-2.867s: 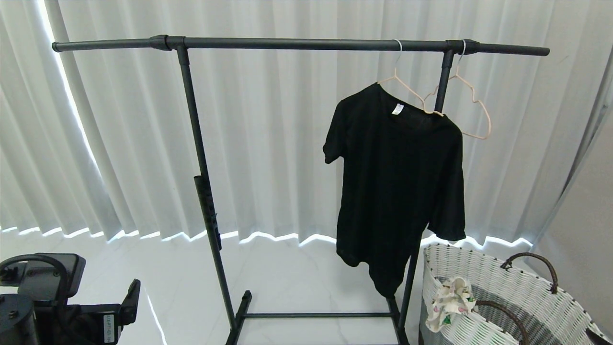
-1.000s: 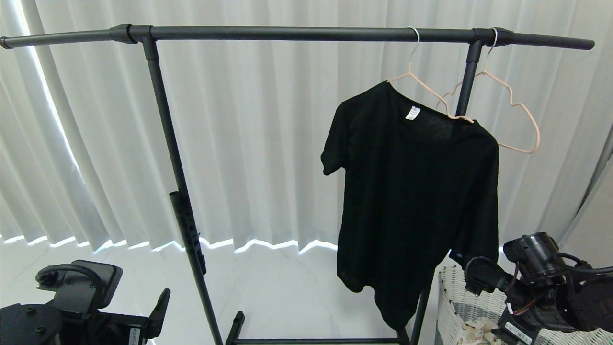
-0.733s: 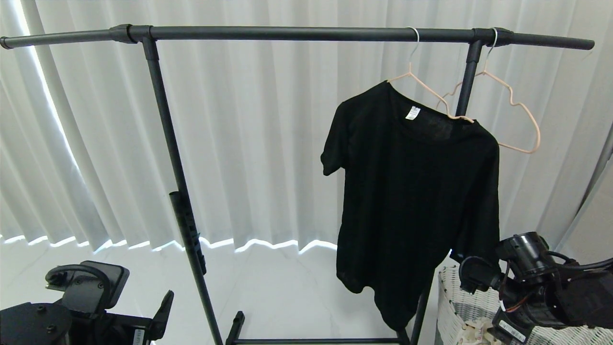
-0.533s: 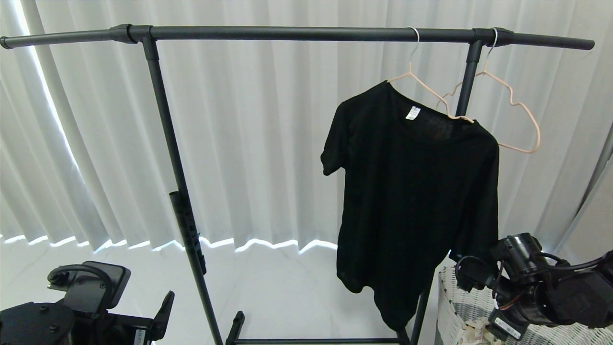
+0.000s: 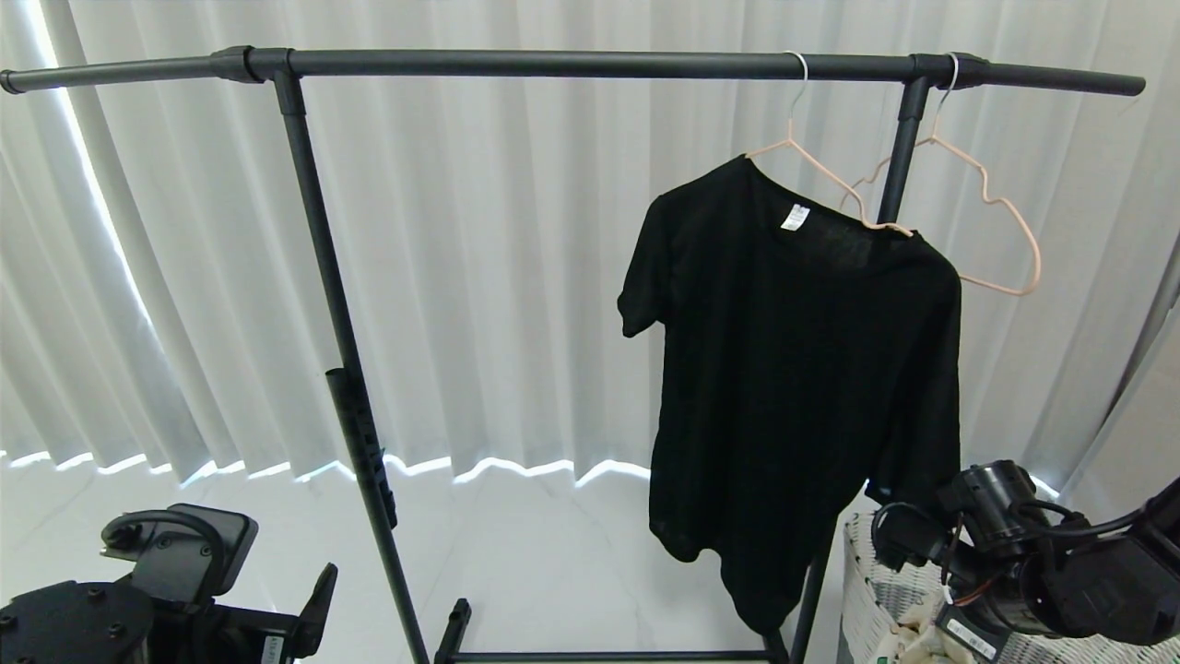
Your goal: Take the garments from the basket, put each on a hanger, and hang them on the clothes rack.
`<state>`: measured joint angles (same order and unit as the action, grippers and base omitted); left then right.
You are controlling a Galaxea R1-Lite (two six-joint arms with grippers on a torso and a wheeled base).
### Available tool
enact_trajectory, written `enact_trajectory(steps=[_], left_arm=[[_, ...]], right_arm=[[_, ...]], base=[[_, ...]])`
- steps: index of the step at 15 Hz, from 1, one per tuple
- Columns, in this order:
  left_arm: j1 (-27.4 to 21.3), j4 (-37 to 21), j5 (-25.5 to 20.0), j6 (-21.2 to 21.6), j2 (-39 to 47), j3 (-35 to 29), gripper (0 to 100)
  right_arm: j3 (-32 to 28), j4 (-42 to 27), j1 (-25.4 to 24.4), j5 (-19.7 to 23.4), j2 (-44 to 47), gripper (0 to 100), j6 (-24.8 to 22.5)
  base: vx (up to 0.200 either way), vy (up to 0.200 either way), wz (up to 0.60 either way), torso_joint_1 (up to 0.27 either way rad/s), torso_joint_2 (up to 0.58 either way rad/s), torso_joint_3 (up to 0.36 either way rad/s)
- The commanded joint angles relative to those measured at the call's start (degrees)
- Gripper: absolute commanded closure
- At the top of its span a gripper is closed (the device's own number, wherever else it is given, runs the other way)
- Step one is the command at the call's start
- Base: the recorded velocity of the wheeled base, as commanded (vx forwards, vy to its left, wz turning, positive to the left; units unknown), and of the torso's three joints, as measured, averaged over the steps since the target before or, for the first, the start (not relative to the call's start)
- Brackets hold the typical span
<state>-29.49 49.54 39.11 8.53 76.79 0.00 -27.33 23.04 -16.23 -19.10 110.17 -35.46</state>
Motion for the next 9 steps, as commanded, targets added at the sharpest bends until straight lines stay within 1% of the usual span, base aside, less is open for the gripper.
enact_trajectory(steps=[1,2,4,6,7,9], left_arm=[[-1.0,0.0,0.1,0.2,0.8,0.0,0],[-2.4,0.0,0.2,0.2,0.8,0.0,0],[-3.6,0.0,0.3,0.2,0.8,0.0,0],[-3.6,0.0,0.3,0.2,0.8,0.0,0],[-3.6,0.1,0.3,0.2,0.6,0.0,0],[-3.6,0.1,0.2,0.0,0.3,0.0,0]], right_arm=[[0.1,-1.2,-1.6,0.3,-4.6,100,-2.0],[-0.5,-3.0,-3.0,0.3,-7.1,100,-3.3],[-3.3,-8.5,-6.4,0.4,-11.5,100,-3.2],[-8.6,-15.0,-8.0,0.6,-15.6,100,-2.6],[-12.3,-18.6,-8.6,0.6,-17.4,100,-2.4],[-19.7,-25.1,-9.8,0.7,-20.0,100,-1.9]], base=[[0.0,0.0,0.0,0.0,0.0,0.0],[0.0,0.0,0.0,0.0,0.0,0.0],[0.0,0.0,0.0,0.0,0.0,0.0],[0.0,0.0,0.0,0.0,0.0,0.0],[0.0,0.0,0.0,0.0,0.0,0.0],[-0.2,0.0,0.0,0.0,0.0,0.002]])
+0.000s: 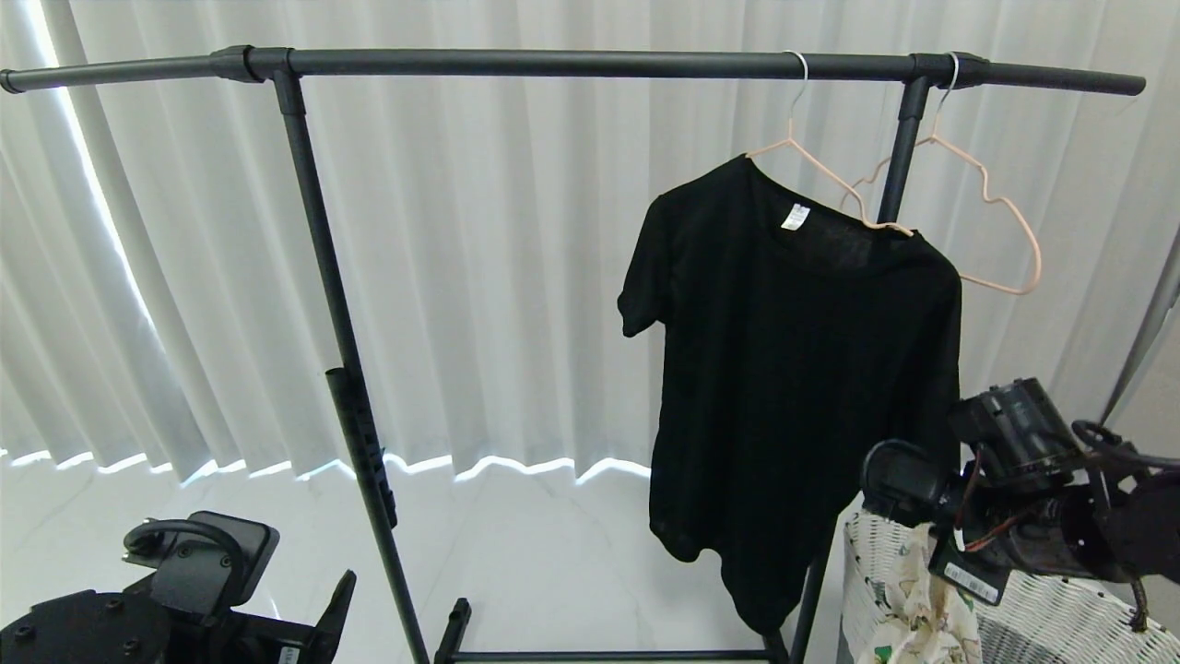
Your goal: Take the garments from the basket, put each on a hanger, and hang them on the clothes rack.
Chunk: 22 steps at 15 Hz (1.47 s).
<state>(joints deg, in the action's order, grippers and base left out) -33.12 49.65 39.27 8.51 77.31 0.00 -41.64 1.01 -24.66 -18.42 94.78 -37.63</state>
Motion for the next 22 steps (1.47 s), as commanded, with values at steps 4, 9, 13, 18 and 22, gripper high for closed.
enact_trajectory(steps=[4,9,13,18,22], left_arm=[[0.3,0.0,-6.5,-0.1,-0.1,0.0,0],[0.3,0.3,-7.6,-0.1,-1.1,-1.2,0],[1.2,0.3,-20.4,-3.4,-3.6,-9.5,0],[1.5,0.2,-39.1,-3.1,-3.6,-17.9,0],[-7.0,-0.1,-44.1,-1.5,-2.3,-17.8,0]], right_arm=[[-20.9,-18.6,-8.4,0.0,-6.3,100,7.9],[-33.9,-29.0,-15.9,0.0,-5.4,100,11.6],[-41.1,-29.3,-21.3,0.0,-0.9,100,13.7],[-50.6,-29.3,-28.5,0.0,4.4,100,18.7],[-52.0,-29.2,-31.6,0.0,5.1,100,21.1]], base=[[-0.2,0.0,0.0,0.0,0.0,0.004],[-0.12,0.0,0.0,0.004,0.0,0.002],[0.0,0.0,0.0,0.0,0.0,0.0],[0.0,0.0,0.0,0.0,0.0,0.0],[0.0,0.0,0.0,0.0,0.0,0.0]])
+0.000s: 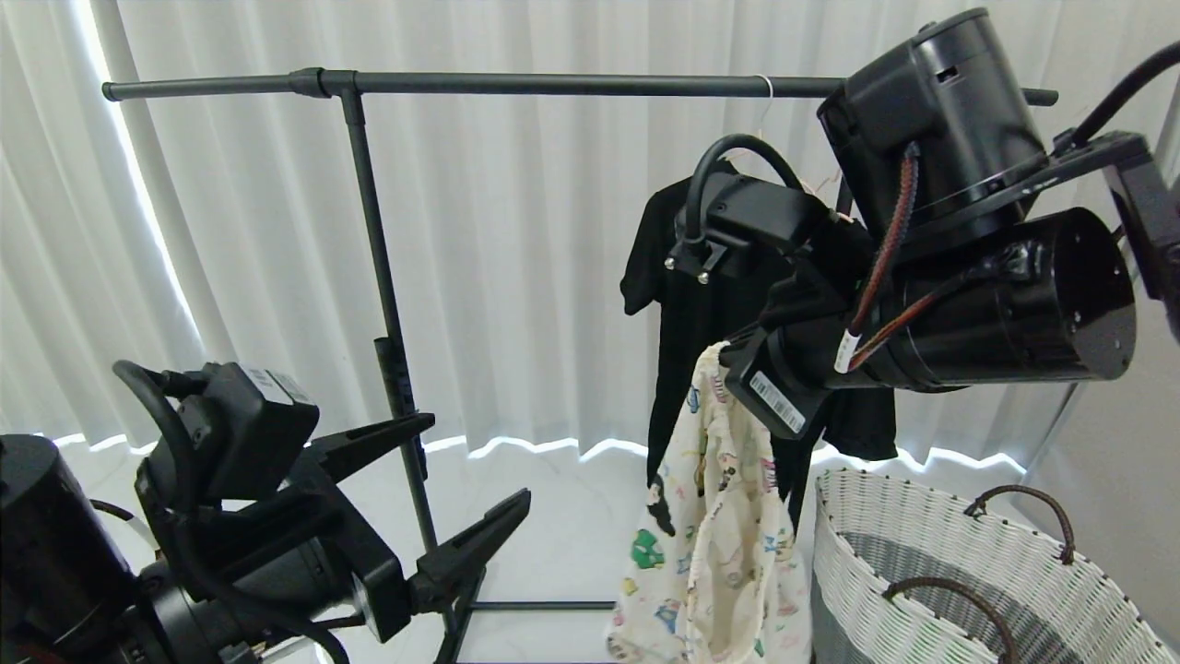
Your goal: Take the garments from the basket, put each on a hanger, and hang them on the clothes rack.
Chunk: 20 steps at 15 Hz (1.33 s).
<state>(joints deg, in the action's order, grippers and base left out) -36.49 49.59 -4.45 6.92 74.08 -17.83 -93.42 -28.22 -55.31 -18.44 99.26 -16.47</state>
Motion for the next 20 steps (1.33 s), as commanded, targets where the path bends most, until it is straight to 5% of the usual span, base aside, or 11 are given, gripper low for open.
enact_trajectory(steps=[1,5,11,12,20], left_arm=[[-7.3,0.0,-0.4,0.1,2.0,0.0,0],[-17.4,0.0,-0.4,-0.5,2.3,2.5,0],[-13.0,-5.3,-0.4,-10.0,3.6,3.8,0],[-12.7,-7.4,-0.4,-10.1,3.7,3.2,100],[-14.4,-10.1,0.2,-11.1,9.2,0.9,100]], right_arm=[[-0.2,0.1,-1.7,0.0,0.8,100,1.7],[-0.7,1.4,-5.8,-0.1,1.8,100,4.1],[-1.2,1.9,-8.1,-0.1,2.1,100,4.1],[-1.2,1.9,-8.1,-0.1,2.1,100,4.1],[-1.9,1.9,-8.7,-0.1,2.4,100,4.2]], base=[[0.0,0.0,0.0,0.0,0.0,0.0],[0.0,0.0,0.0,0.0,0.0,0.0],[0.0,0.0,0.0,0.0,0.0,0.0],[0.0,0.0,0.0,0.0,0.0,0.0],[0.0,0.0,0.0,0.0,0.0,0.0]])
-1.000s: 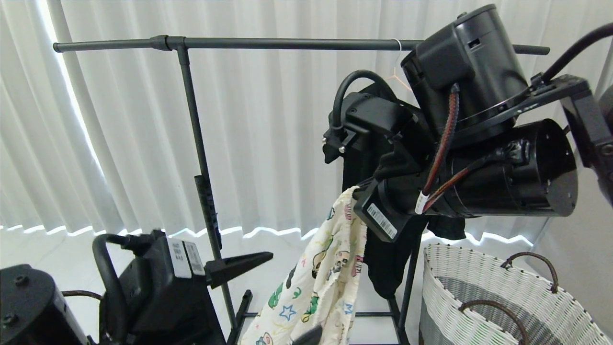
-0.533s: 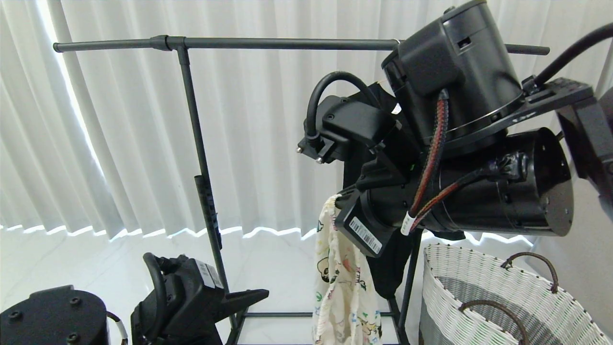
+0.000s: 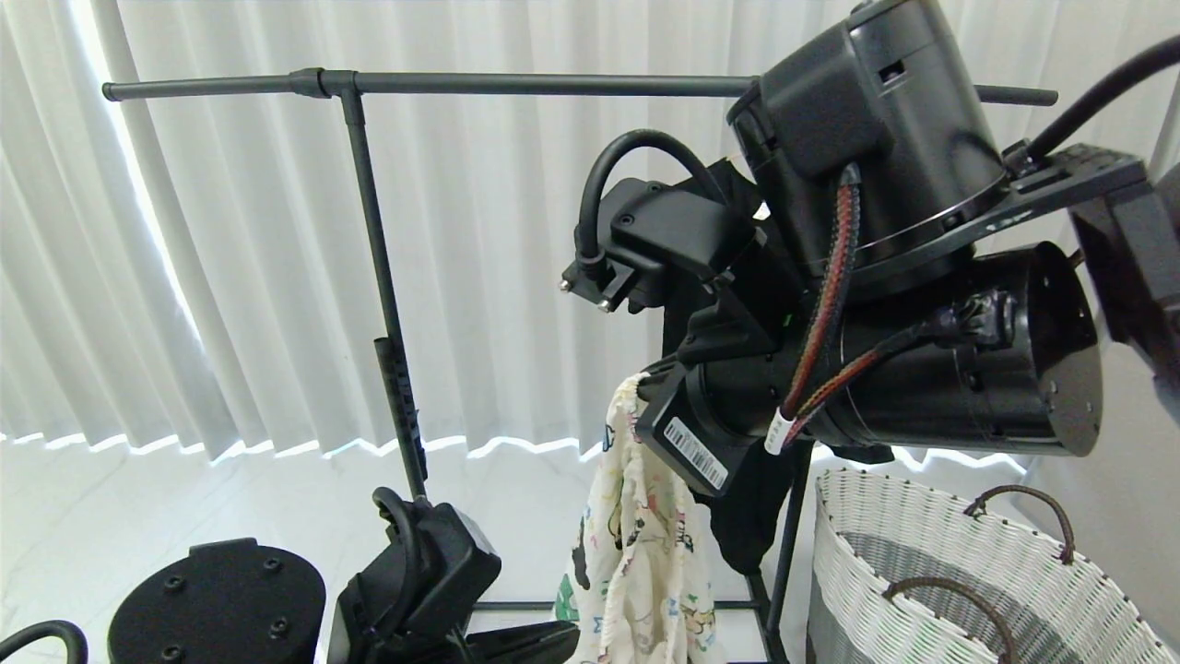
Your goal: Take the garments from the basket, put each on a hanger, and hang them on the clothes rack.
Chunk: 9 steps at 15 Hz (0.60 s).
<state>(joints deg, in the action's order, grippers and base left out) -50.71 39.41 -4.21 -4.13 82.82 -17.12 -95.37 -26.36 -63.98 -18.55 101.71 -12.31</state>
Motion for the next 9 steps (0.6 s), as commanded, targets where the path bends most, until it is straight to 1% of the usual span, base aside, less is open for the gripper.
enact_trajectory(steps=[1,3,7,9], left_arm=[[-0.3,0.1,0.5,0.0,0.4,0.1,0],[-0.3,0.1,2.0,-0.1,-0.6,0.2,0],[-0.3,0.1,1.7,-0.4,-1.3,0.7,0],[-0.3,0.1,-0.5,-0.3,-2.5,1.4,0]], right_arm=[[0.0,0.0,0.0,0.0,0.3,100,0.0],[-0.1,1.0,-0.1,0.0,1.0,100,-0.1],[-3.0,1.1,-1.9,0.0,2.6,100,-0.2],[-3.4,1.2,-1.9,-0.1,3.1,100,-0.2]], base=[[0.0,0.0,0.0,0.0,0.0,0.0],[0.0,0.0,0.0,0.0,0.0,0.0],[0.0,0.0,0.0,0.0,0.0,0.0],[0.0,0.0,0.0,0.0,0.0,0.0]])
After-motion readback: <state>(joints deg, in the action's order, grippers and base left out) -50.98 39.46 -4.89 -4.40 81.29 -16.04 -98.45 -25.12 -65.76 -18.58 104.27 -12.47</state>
